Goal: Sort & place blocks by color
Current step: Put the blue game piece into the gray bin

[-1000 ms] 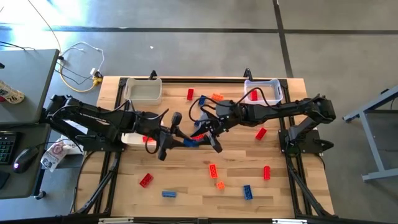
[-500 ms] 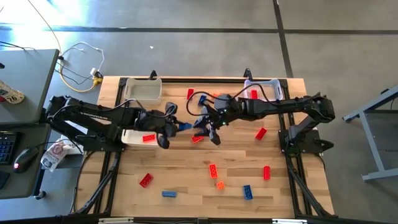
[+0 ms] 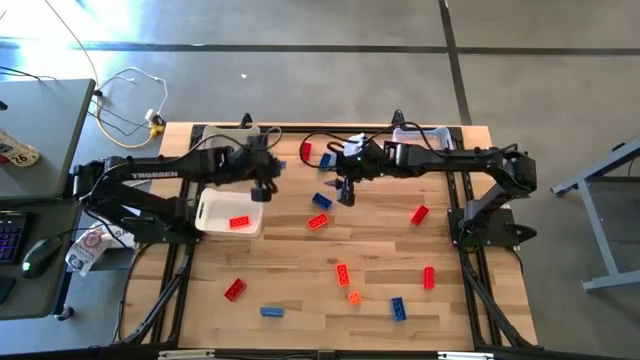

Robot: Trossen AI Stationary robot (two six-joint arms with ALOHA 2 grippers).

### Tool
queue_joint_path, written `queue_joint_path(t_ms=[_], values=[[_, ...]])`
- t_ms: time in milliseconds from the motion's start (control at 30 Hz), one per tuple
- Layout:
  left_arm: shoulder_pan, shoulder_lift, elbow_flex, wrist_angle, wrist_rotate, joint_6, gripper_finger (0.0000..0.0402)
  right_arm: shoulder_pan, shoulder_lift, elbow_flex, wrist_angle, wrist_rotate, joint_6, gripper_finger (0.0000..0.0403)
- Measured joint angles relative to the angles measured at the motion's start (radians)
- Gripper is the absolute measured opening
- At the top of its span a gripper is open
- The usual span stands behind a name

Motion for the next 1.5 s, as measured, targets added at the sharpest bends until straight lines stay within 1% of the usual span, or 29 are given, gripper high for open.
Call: queue_joint_path(t_ms=[100,200,400,533,600,900,1100,1167,1300,1500], values=[[0.063,0.000,0.000,-0.024,-0.015,-0.029,0.0070,-0.018,0.000,0.000,-0.018,0.052,-0.007,0.0177],[0.124,0.000,0.000,-0.049,-0.028,-0.070,0.0071,-0.037,0.000,0.000,-0.024,0.066,-0.035,0.0177],[0.227,0.000,0.000,-0.059,-0.025,-0.161,0.0071,-0.088,0.001,0.000,-0.021,0.123,-0.116,0.0177],[0.282,0.000,0.000,-0.110,-0.005,-0.225,0.0071,-0.135,0.001,0.000,-0.019,0.142,-0.125,0.0177],[0.305,0.000,0.000,-0.121,0.007,-0.257,0.0071,-0.160,0.001,0.000,-0.013,0.139,-0.125,0.0177],[0.434,0.001,0.000,-0.139,0.004,-0.413,0.0071,-0.261,0.001,0.000,0.002,0.133,-0.150,0.0177],[0.520,0.050,0.001,-0.137,0.000,-0.498,0.0072,-0.309,0.001,0.000,0.002,0.131,-0.160,0.0177],[0.541,0.082,0.001,-0.137,0.004,-0.507,0.0072,-0.324,0.001,0.000,0.002,0.120,-0.181,0.0177],[0.565,0.143,0.001,-0.135,0.006,-0.507,0.0074,-0.353,0.001,0.000,0.003,0.059,-0.238,0.0177],[0.576,0.192,0.001,-0.114,0.002,-0.507,0.0098,-0.401,0.001,0.000,-0.021,-0.008,-0.269,0.0177]])
